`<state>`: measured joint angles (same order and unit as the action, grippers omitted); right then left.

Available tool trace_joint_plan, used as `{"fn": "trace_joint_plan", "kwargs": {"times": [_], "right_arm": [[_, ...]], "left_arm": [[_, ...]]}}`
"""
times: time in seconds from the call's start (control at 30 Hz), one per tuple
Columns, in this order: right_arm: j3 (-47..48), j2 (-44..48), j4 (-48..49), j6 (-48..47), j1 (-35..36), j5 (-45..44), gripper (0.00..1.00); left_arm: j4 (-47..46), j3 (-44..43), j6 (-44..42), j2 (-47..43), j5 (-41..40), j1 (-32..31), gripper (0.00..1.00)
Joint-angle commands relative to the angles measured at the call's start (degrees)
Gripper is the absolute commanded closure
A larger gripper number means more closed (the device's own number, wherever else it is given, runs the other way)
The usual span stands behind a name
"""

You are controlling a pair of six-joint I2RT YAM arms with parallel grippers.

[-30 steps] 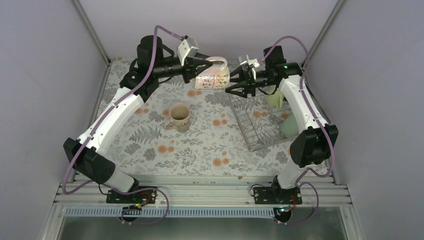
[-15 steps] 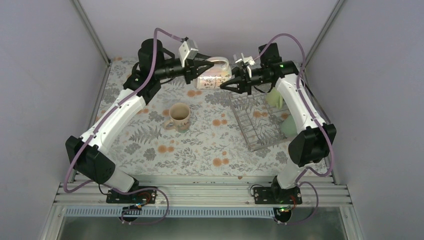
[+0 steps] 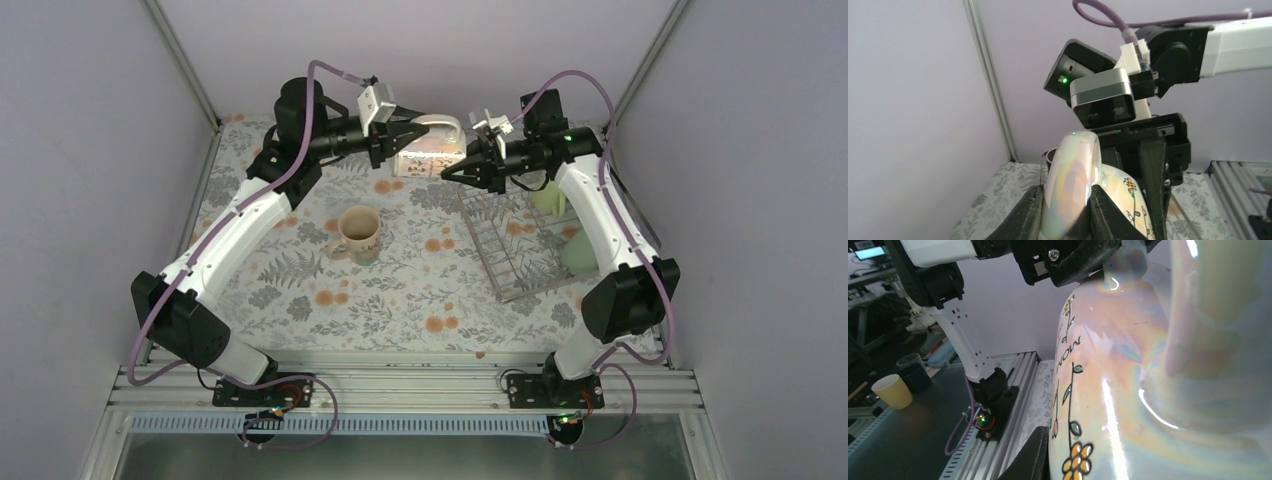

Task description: Unload the cups from the dish rack

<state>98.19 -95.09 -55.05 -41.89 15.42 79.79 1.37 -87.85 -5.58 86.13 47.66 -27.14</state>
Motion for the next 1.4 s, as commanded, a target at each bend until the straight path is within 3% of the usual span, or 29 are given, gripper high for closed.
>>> {"fn": "trace_joint_plan", "kwargs": {"times": [0.0, 0.1, 0.17, 0.23, 0.47, 0.57, 0.9, 1.37], "right_arm": [[1.33, 2.92, 1.13, 0.26, 1.05, -6.14, 0.97], [4.71, 1.82, -2.75, -0.94, 1.39, -10.24, 0.97], [6.89, 0.98, -5.53, -2.15, 1.67, -13.57, 0.97], [7.69, 0.82, -6.64, -2.41, 1.76, -17.15, 0.97], [10.55, -1.26, -11.9, -4.25, 3.95, -31.21, 0.97], [12.19, -4.54, -17.32, -6.56, 5.57, -35.21, 0.97], [5.01, -5.86, -18.53, -5.54, 19.37, -51.09, 0.97], [-3.98, -6.41, -16.65, -5.14, 33.27, -69.47, 0.96]], "left_arm": [[0.27, -1.57, -5.91, 0.1, -2.68, -0.03, 0.75], [6.68, -4.51, -10.19, 1.06, -3.89, -0.02, 0.5], [11.62, -6.51, -12.69, 1.27, -5.36, 0.02, 0.26], [14.95, -7.76, -15.12, 0.69, -7.39, 0.11, 0.18], [23.96, -10.66, -22.01, -4.77, -14.35, 1.17, 0.11], [27.83, -12.18, -24.58, -6.36, -21.61, 1.5, 0.09], [33.28, -8.04, -29.53, -11.31, -38.45, 8.25, 0.05], [28.4, 3.76, -29.97, -17.48, -41.08, 16.51, 0.04]]}}
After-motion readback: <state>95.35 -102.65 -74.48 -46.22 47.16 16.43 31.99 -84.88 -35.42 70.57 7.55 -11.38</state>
